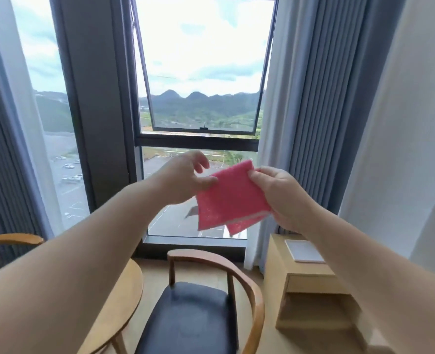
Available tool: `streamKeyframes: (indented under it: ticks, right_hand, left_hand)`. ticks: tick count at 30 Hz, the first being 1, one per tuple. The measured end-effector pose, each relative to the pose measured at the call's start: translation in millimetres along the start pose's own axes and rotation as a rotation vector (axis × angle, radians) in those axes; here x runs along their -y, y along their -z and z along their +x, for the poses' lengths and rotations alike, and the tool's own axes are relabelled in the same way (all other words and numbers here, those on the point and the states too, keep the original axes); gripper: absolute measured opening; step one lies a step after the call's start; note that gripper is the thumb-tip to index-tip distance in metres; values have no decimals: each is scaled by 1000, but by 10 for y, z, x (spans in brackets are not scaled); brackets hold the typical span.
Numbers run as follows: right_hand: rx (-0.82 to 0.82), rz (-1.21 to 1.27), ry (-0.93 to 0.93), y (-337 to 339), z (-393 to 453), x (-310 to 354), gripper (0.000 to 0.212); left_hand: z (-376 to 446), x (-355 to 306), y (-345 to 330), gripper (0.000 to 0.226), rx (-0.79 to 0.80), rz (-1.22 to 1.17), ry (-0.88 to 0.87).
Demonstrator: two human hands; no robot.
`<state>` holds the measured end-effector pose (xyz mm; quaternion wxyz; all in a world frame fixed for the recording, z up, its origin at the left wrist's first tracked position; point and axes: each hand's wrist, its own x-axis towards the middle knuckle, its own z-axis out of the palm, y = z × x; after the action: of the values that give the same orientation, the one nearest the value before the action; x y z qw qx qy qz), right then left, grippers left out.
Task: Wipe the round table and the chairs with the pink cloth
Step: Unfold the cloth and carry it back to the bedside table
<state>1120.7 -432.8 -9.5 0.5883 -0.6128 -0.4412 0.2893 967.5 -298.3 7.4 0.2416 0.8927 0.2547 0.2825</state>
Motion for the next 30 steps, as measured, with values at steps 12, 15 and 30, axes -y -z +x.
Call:
streamKeyframes:
  ticks: [12,15,30]
  right_hand:
    - [-187,241,-23,962,361,-101,28]
    - [-204,224,-13,1227,387,-202,14]
    - [-457,-645,43,3962,600,-632,11]
  left_hand:
    - [953,-662,-933,48,328,-291,-272]
    - [1243,-728,-1204,28,314,-309,-252]
    - [2752,-1640,-2824,12,532,-45,-248]
